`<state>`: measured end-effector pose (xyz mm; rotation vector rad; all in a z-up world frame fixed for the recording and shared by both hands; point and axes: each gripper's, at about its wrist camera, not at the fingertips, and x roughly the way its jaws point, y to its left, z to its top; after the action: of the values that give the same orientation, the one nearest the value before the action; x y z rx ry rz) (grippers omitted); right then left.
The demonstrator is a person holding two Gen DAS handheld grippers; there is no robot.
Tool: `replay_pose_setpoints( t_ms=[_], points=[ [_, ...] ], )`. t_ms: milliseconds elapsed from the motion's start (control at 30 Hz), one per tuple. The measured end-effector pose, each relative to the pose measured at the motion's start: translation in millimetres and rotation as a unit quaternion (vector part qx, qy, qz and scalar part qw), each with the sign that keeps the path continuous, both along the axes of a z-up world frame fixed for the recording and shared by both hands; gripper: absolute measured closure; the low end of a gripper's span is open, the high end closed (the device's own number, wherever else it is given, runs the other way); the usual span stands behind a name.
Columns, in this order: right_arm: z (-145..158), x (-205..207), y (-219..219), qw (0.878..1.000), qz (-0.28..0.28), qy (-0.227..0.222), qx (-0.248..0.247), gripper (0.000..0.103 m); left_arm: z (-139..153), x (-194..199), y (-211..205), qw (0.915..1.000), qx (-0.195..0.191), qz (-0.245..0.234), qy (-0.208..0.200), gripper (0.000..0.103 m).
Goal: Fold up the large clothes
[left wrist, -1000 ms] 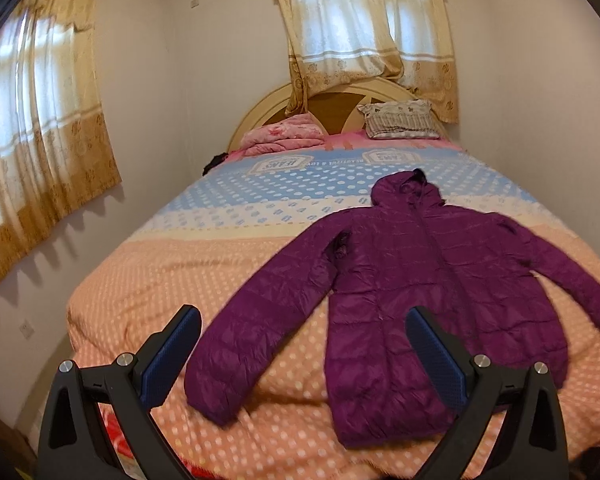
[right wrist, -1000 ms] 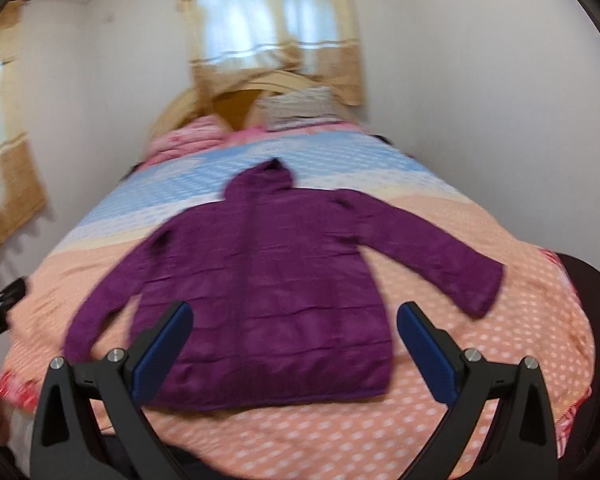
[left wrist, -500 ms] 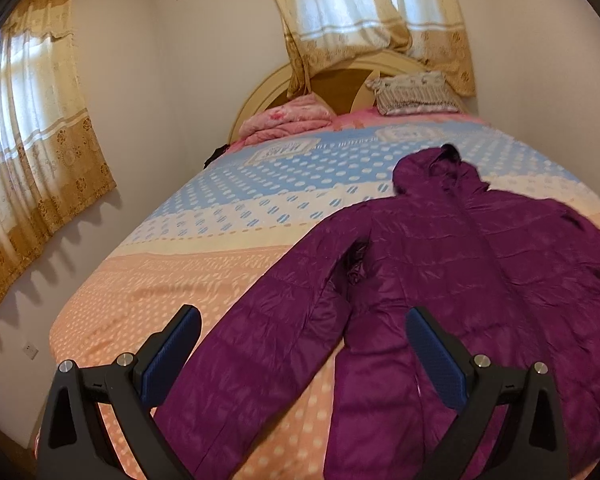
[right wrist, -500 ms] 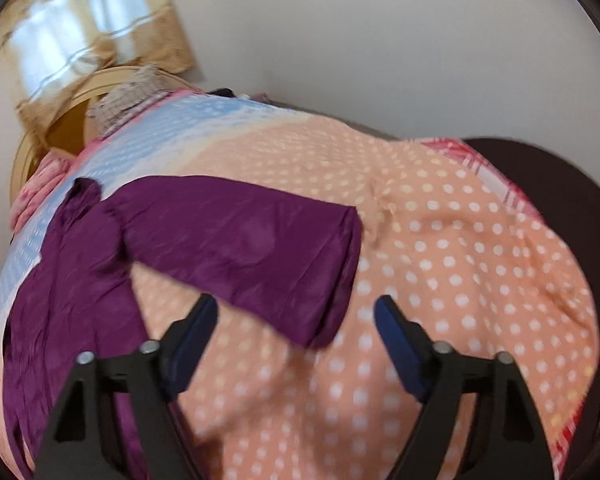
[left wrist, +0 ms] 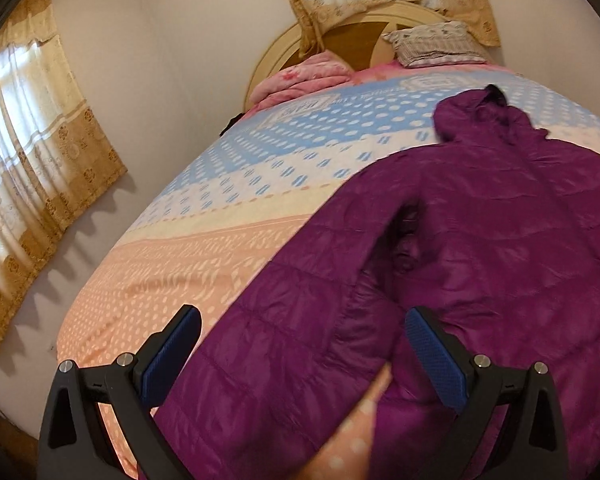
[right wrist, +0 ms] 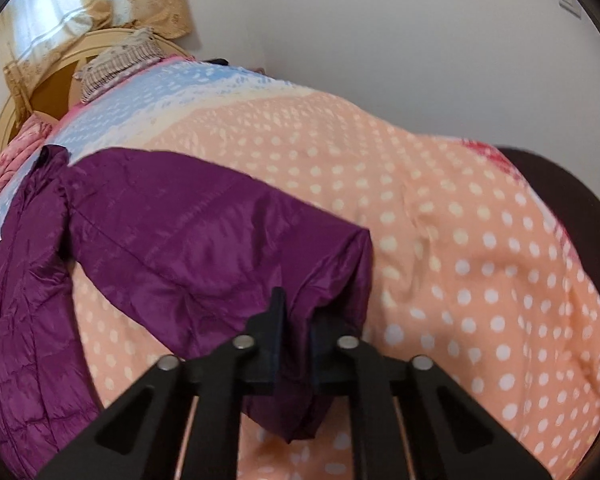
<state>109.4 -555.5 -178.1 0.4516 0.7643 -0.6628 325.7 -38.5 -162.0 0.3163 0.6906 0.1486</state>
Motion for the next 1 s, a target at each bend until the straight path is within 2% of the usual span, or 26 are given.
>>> replay_pose_setpoints(
  t_ms=[267, 433, 667, 933, 1000],
  points=[
    [62.8, 57.6, 55.2, 0.993, 0.086, -0.043, -0.064, 0.096, 5.5, 19.4, 19.0, 0.9997, -0.018, 0.015, -0.001, 0.001],
    [77.8, 110.8, 116.4, 0.981, 0.16, -0.054, -0.093, 0.097, 4.0, 23.3, 25.7, 0.9996, -0.021, 0.018, 0.001, 0.001],
    [71.4, 183.7, 203.0, 0.96, 0.252, -0.062, -0.105, 0.097, 5.0, 30.6, 42.7, 0.9992, -0.028, 0.03, -0.002, 0.001],
    [32.3, 242.1, 284.6, 0.939, 0.327, -0.04, -0.095, 0.098, -5.2, 35.1, 56.0, 0.9985, -0.025, 0.048, 0.006, 0.001],
    [23.0, 247.6, 297.8, 0.934, 0.341, -0.032, -0.102, 0.089, -7.9, 35.6, 57.9, 0.9983, -0.023, 0.053, 0.011, 0.001]
  ],
)
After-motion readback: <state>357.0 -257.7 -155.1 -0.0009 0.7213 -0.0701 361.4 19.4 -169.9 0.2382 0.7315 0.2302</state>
